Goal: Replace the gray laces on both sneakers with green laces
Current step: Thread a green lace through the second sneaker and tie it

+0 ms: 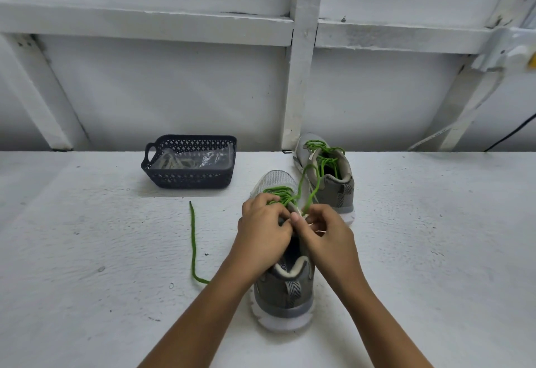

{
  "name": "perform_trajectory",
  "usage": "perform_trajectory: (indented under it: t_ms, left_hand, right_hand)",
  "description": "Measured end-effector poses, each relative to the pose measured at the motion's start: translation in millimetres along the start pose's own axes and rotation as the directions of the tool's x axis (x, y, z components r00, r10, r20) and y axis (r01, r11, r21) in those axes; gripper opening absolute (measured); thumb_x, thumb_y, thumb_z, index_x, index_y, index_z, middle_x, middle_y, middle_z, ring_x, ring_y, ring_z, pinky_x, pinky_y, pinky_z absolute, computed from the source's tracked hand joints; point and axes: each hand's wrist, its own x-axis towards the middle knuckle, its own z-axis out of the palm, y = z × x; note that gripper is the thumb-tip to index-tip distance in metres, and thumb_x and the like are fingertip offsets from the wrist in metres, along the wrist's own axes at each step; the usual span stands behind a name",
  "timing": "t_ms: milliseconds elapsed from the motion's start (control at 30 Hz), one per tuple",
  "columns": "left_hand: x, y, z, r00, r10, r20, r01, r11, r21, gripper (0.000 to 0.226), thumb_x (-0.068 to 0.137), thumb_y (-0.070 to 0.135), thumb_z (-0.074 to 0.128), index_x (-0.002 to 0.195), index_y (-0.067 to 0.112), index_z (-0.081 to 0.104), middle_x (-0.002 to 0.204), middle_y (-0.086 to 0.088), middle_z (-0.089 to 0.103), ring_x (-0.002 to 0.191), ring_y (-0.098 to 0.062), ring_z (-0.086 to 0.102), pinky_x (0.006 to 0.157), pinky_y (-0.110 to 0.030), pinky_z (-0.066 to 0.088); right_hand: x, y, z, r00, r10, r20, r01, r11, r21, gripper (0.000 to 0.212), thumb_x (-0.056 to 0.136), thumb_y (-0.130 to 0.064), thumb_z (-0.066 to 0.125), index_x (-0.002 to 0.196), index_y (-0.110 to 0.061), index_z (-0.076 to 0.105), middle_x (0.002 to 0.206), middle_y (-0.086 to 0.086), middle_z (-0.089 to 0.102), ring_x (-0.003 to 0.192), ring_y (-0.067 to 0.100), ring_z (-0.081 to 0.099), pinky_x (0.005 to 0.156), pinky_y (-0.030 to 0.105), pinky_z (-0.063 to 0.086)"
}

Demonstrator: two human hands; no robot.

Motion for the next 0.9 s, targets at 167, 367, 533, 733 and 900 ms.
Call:
perform_trajectory:
  t_ms: [167, 367, 533, 733, 900]
  left_hand:
    - [-4, -6, -12, 0.997, 0.067, -0.029, -0.067, 0.998, -0.01, 0.009, 0.089, 0.018, 0.058, 0.08, 0.017, 0.061, 0.125, 0.005, 0.047, 0.124, -0.011, 0.033, 0.092, -0.015, 0.024]
    - [-12, -14, -40, 0.983, -0.182, -0.04, 0.092, 0.66, -0.745, 0.029, 0.093, 0.0, 0.045, 0.068, 0.014, 0.049, 0.09, 0.001, 0.07, 0.094, -0.018, 0.062, 0.087, -0.029, 0.045]
    - [-19, -26, -66, 0.953, -0.299, 0.054, 0.058, 0.004, -0.998, 0.03, 0.095, 0.01, 0.032, 0.067, 0.013, 0.04, 0.051, 0.0, 0.049, 0.045, -0.013, 0.052, 0.052, -0.024, 0.054]
    - [-20, -48, -84, 0.863, -0.464, -0.2, 0.32, 0.808, -0.494, 0.024, 0.087, 0.009, 0.034, 0.064, 0.011, 0.036, 0.058, -0.004, 0.038, 0.048, -0.018, 0.032, 0.049, -0.026, 0.029]
    - [-25, -22, -59, 0.952, 0.18, -0.246, -0.11, 0.956, 0.273, 0.022, 0.086, 0.026, 0.05, 0.101, 0.021, 0.065, 0.109, -0.005, 0.056, 0.101, -0.028, 0.053, 0.083, -0.041, 0.043]
  right_hand:
    - [2, 8, 1, 0.995, 0.095, 0.013, -0.096, 0.991, 0.094, 0.017, 0.081, -0.028, 0.071, 0.088, -0.013, 0.066, 0.085, 0.006, 0.067, 0.085, 0.016, 0.064, 0.075, 0.027, 0.049]
    - [-1, 9, 0, 0.986, 0.163, 0.024, -0.164, 0.963, 0.214, 0.016, 0.082, -0.026, 0.071, 0.093, -0.014, 0.069, 0.089, 0.004, 0.07, 0.088, 0.015, 0.065, 0.081, 0.029, 0.051]
    - [-4, 6, 0, 0.987, 0.158, 0.002, -0.154, 0.963, 0.222, 0.012, 0.083, -0.025, 0.07, 0.087, -0.015, 0.069, 0.084, 0.0, 0.07, 0.082, 0.008, 0.064, 0.075, 0.021, 0.048]
    - [-4, 5, -1, 0.984, 0.176, 0.0, -0.17, 0.953, 0.251, 0.009, 0.082, -0.021, 0.071, 0.091, -0.018, 0.069, 0.089, -0.002, 0.071, 0.086, 0.007, 0.064, 0.078, 0.02, 0.049]
    - [-3, 3, 0, 0.982, 0.188, 0.002, -0.182, 0.946, 0.269, 0.011, 0.081, -0.015, 0.072, 0.091, -0.018, 0.068, 0.091, 0.0, 0.07, 0.086, 0.009, 0.064, 0.074, 0.017, 0.048]
